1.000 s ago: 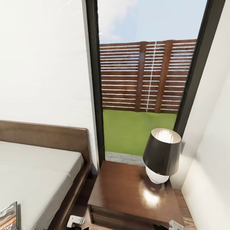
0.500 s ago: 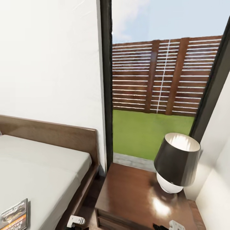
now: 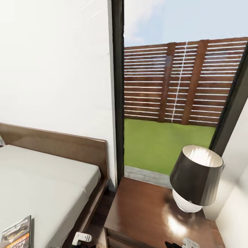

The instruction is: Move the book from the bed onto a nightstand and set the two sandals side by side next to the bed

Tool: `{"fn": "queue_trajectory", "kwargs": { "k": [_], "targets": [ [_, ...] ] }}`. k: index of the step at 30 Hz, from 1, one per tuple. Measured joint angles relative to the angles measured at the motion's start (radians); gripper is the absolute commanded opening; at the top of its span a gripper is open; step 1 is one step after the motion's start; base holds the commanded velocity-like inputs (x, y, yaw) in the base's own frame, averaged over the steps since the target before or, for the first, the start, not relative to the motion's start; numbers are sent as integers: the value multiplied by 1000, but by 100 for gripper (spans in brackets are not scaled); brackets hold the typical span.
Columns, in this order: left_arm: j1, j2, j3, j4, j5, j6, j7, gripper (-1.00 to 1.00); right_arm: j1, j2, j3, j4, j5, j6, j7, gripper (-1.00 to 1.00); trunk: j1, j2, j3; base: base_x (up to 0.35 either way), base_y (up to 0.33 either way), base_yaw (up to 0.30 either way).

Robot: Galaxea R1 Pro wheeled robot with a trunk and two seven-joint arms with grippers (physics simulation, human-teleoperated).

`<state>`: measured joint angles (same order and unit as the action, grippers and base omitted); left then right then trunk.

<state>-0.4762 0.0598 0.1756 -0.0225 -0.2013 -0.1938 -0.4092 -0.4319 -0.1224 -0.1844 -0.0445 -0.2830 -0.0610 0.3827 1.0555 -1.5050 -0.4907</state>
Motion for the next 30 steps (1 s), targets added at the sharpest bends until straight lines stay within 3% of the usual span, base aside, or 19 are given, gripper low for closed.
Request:
{"fn": "queue_trajectory", "kwargs": {
  "k": [15,30],
  "targets": [
    [0,0,0,0,0,0,0,100,0,0,0,0,0,0,0,100,0,0,0,2,0,277],
    [0,0,0,0,0,0,0,100,0,0,0,0,1,0,1,100,0,0,0,87,0,21]
  ]
}}
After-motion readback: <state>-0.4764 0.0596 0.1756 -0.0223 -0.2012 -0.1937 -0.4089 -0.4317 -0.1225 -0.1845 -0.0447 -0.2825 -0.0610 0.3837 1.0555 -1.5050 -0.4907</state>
